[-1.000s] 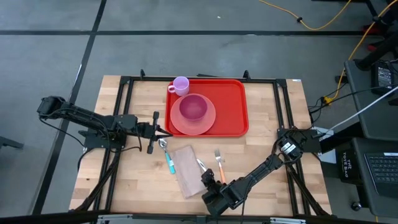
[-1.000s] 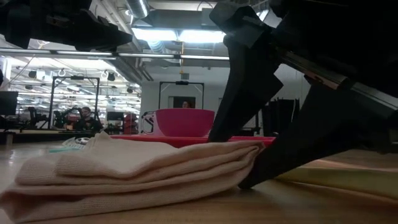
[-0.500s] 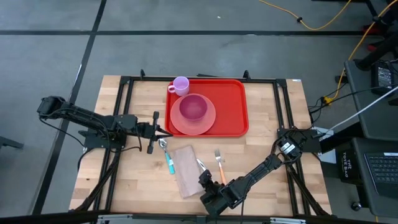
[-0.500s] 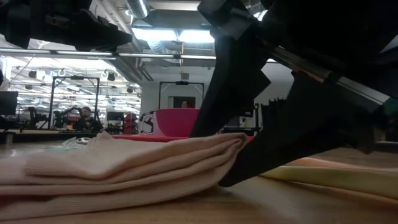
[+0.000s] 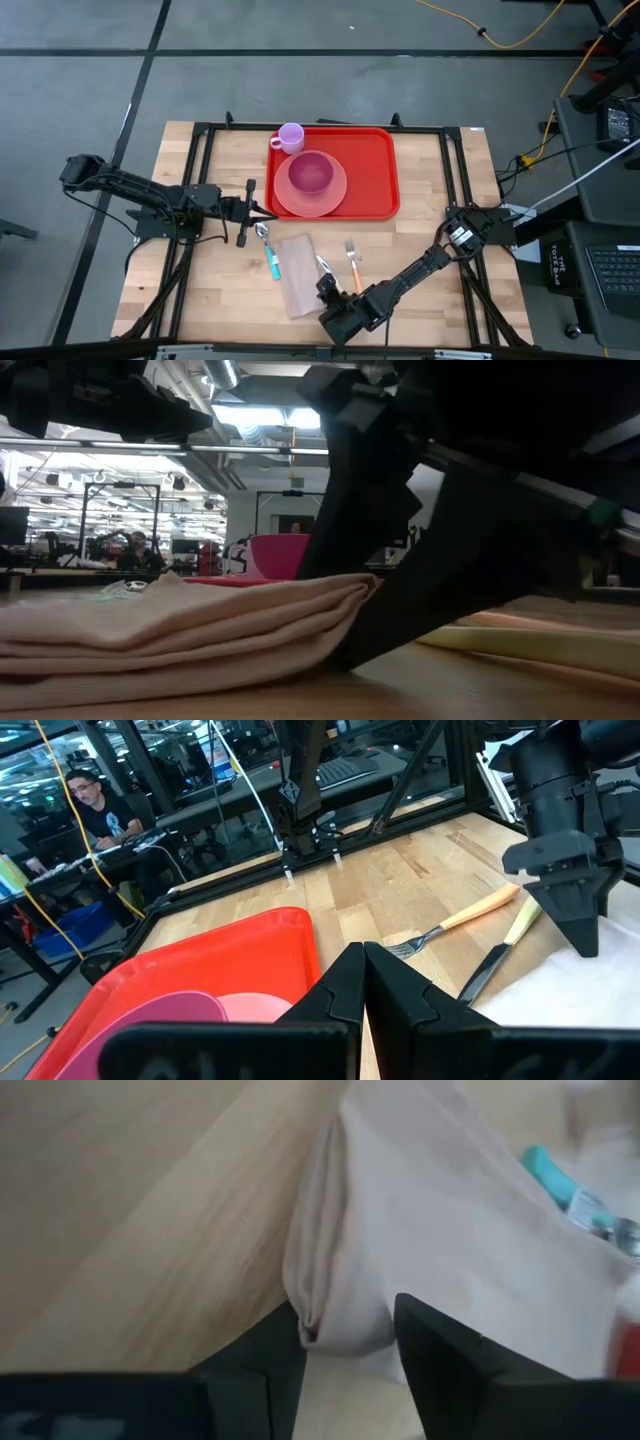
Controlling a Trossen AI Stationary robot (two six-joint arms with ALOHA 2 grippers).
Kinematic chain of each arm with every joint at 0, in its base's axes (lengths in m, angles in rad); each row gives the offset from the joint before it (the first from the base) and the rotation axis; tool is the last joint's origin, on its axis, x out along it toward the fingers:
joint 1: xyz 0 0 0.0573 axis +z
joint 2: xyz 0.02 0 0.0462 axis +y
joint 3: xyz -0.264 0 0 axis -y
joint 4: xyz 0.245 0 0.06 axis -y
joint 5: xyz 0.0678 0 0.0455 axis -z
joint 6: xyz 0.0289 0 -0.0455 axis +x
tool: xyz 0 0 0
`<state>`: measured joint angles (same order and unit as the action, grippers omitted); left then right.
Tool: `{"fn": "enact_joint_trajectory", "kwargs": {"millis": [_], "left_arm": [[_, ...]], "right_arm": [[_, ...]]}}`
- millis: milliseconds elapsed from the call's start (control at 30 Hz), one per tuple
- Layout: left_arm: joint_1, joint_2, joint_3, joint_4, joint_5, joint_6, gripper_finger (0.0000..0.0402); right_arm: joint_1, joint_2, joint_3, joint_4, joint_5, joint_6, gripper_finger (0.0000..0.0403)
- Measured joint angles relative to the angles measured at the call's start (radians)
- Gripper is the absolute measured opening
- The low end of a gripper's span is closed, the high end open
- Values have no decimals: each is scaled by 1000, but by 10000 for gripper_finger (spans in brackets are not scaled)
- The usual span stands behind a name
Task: Set up tray
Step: Put the light brown table napkin to the right side of the plate on the tray
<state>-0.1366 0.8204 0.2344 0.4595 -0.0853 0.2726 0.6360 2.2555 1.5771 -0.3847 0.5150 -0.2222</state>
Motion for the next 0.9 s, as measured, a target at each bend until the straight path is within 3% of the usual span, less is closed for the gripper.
{"fn": "enact_joint_trajectory", "kwargs": {"millis": [367,633,900], "left_arm": [[0,0,0,-5,0,0,4],[0,0,0,-22,0,-20,4],[0,0,0,-22,0,-34,3]], "right_arm": [[-17,0,0,43,-20,-74,124],[-19,0,1,44,-37,-72,18],[-24,-1,1,31,-46,-39,8]]}}
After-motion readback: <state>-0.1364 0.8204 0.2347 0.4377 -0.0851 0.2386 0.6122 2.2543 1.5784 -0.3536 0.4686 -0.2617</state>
